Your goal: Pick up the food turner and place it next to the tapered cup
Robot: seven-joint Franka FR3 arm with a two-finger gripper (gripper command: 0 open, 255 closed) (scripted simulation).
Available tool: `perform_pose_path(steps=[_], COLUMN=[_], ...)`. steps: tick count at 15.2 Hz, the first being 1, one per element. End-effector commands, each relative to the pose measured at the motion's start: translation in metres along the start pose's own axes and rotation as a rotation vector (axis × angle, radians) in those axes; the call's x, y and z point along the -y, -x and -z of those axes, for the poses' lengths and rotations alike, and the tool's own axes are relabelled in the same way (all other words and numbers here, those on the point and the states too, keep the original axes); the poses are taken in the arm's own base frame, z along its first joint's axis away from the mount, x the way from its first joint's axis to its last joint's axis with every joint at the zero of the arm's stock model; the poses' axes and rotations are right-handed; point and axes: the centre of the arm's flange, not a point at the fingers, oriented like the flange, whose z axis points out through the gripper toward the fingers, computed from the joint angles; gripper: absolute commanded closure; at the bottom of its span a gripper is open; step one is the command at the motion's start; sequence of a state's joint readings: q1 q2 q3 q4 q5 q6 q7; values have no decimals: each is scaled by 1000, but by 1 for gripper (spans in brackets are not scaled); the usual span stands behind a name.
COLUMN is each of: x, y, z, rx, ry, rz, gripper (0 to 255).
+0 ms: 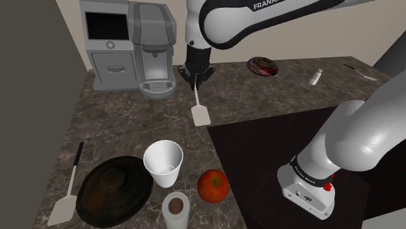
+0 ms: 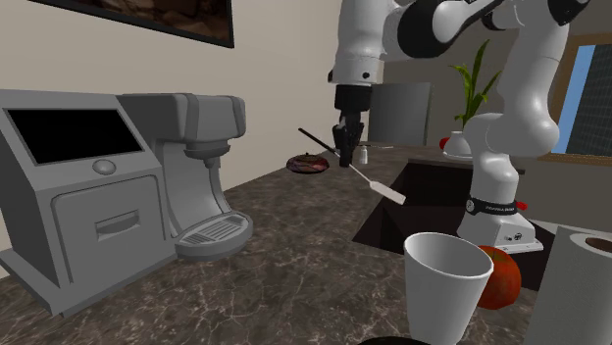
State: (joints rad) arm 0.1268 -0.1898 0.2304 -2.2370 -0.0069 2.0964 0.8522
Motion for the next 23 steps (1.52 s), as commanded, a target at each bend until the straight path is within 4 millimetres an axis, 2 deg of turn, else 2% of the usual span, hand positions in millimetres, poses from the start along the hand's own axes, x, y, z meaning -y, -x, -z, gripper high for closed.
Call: perform_pose_path(steps=[1, 23], x=[4, 79], y=[27, 307], z=[3, 22], rx=[0, 0], ry=[0, 0], rz=[-2, -2], gripper=[255, 255])
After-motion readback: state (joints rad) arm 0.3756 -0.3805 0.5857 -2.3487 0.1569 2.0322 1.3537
